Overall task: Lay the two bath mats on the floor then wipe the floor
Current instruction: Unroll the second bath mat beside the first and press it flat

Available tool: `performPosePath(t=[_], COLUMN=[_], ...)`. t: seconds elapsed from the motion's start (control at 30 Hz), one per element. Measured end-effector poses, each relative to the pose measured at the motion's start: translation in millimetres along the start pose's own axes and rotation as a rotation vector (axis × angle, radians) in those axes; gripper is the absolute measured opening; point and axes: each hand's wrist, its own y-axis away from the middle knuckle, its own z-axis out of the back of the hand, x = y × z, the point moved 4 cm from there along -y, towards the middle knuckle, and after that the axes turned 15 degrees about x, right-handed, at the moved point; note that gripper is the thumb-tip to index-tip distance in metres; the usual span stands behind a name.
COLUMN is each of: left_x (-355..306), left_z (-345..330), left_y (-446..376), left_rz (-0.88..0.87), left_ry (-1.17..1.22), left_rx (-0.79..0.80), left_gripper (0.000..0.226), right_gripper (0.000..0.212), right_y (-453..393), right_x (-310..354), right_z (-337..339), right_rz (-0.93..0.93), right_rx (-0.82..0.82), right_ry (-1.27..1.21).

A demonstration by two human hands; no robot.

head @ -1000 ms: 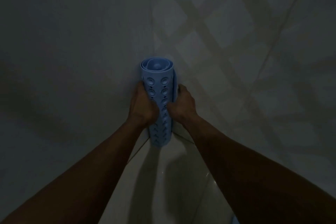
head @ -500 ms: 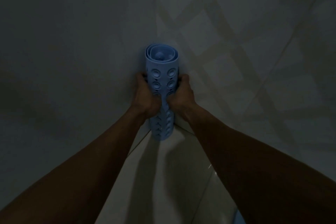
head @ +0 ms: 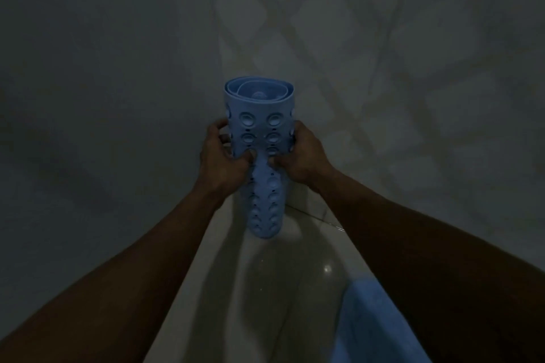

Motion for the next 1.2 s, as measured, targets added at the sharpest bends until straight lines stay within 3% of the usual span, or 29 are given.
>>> performPosePath(t=[0.2, 0.33, 0.4, 0.53, 0.67, 0.83, 0.97, 1.1, 1.2], left_x=[-57.5, -79.7, -83.0, -84.9, -99.4, -113.8, -126.7, -142.3, -153.3], left_z=[-75.6, -143.9, -172.4, -210.8, -239.5, -282.5, -339.6, -397.5, -433.0], left_y=[18.5, 48.3, 63.2, 85.5, 107.0, 135.5, 174.3, 223.4, 261.6], left_rz=[-0.056, 0.01, -0.011, 0.07, 0.077, 0.185, 0.241, 0.259, 0.31], left_ry=[0.038, 0.241, 0.339, 0.458, 0.411, 0.344, 0.358, 0.282, 0.248], left_rx=[0.257, 0.501, 0.55, 0.506, 0.442, 0.348, 0.42, 0.448, 0.428], left_gripper=[0.053, 0.06, 0.059, 0.068, 0.073, 0.082, 0.079, 0.081, 0.078], right_gripper=[0.052, 0.058, 0.061, 0.057, 0.054, 0.091, 0.07, 0.082, 0.064], right_y=[99.1, 164.0, 184.0, 214.8, 246.0, 299.2, 369.7, 450.7, 503.2], right_x=[-3.3, -0.8, -1.7, -9.0, -24.8, -63.1, -109.7, -151.5, -174.4], right_z=[83.0, 139.2, 157.9, 180.0, 194.6, 216.7, 230.3, 232.4, 224.7], right_rz=[-0.076, -0.138, -0.163, -0.184, -0.182, -0.301, -0.348, -0.476, -0.445], right_rx=[-0.181, -0.252, -0.253, -0.294, -0.37, -0.449, -0.512, -0.409, -0.308], right_ry=[0.004, -0.033, -0.062, -0.167, -0.262, -0.425, -0.523, -0.571, -0.594])
